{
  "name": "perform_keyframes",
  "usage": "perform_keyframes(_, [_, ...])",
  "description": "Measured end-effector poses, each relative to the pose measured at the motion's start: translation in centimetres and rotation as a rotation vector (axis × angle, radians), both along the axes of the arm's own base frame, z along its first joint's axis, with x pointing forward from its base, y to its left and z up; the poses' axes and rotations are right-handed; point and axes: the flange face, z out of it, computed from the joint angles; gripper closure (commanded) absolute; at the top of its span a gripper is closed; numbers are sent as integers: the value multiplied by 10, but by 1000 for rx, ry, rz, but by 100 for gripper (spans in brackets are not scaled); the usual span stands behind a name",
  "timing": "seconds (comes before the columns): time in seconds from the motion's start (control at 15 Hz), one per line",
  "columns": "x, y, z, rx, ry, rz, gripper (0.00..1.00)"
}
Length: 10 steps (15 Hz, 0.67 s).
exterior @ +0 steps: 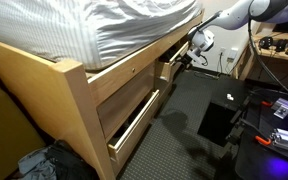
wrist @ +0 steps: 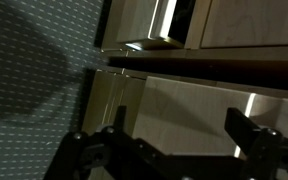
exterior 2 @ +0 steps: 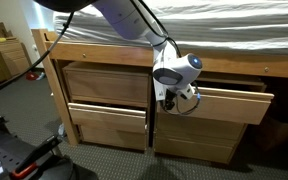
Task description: Close the top right drawer
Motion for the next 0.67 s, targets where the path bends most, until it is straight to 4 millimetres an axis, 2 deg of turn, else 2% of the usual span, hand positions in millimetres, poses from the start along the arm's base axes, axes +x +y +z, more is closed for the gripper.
perform_keyframes(0.2, [9, -4, 4, -24, -42, -58, 0])
perform_keyframes(0.67, [20, -50, 48, -99, -339, -218, 0])
